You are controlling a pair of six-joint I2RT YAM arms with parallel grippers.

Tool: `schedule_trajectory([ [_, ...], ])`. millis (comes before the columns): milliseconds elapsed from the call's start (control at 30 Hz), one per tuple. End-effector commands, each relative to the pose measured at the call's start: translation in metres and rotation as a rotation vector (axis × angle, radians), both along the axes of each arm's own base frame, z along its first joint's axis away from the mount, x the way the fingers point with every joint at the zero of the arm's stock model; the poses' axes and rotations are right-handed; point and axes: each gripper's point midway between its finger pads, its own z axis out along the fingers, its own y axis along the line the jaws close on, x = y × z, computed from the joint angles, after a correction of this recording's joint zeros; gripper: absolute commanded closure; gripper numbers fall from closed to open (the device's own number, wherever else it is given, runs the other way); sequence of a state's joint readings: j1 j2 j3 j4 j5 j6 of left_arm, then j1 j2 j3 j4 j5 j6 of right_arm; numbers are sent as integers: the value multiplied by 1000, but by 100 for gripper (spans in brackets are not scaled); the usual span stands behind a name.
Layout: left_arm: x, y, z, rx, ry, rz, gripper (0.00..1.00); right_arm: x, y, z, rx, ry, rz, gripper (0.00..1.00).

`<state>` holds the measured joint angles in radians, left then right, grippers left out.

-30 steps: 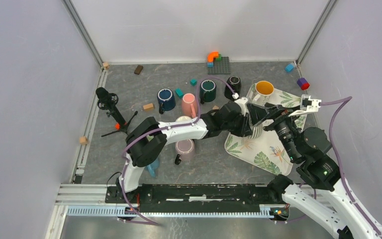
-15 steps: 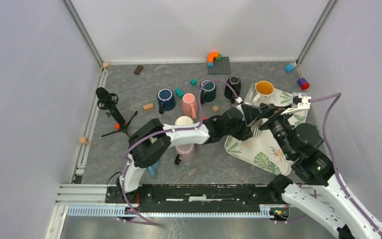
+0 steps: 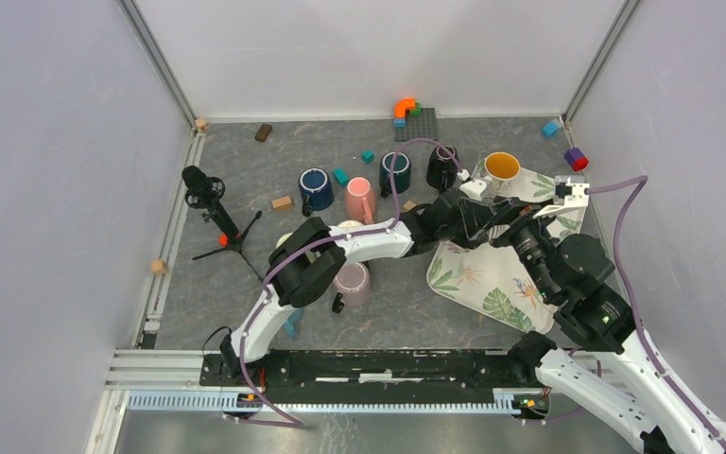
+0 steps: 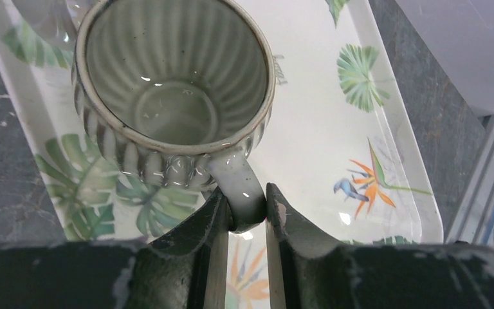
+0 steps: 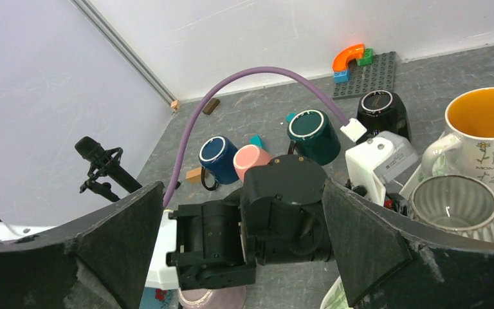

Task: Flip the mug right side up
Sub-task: Place the cup on the tray.

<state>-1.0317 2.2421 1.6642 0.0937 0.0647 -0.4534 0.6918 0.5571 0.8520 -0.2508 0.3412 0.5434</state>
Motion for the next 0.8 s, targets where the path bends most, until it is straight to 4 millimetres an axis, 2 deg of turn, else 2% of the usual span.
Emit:
schedule_trajectory([
  [0, 23, 15, -28, 100, -4, 11, 98, -1, -6, 13, -4, -39, -15, 2],
  [567, 46, 26, -58, 191, 29, 33, 98, 0, -4, 6, -20, -28, -12, 2],
  [767, 54, 25, -63, 207, 17, 40, 89, 1, -3, 4, -26, -25, -9, 2],
])
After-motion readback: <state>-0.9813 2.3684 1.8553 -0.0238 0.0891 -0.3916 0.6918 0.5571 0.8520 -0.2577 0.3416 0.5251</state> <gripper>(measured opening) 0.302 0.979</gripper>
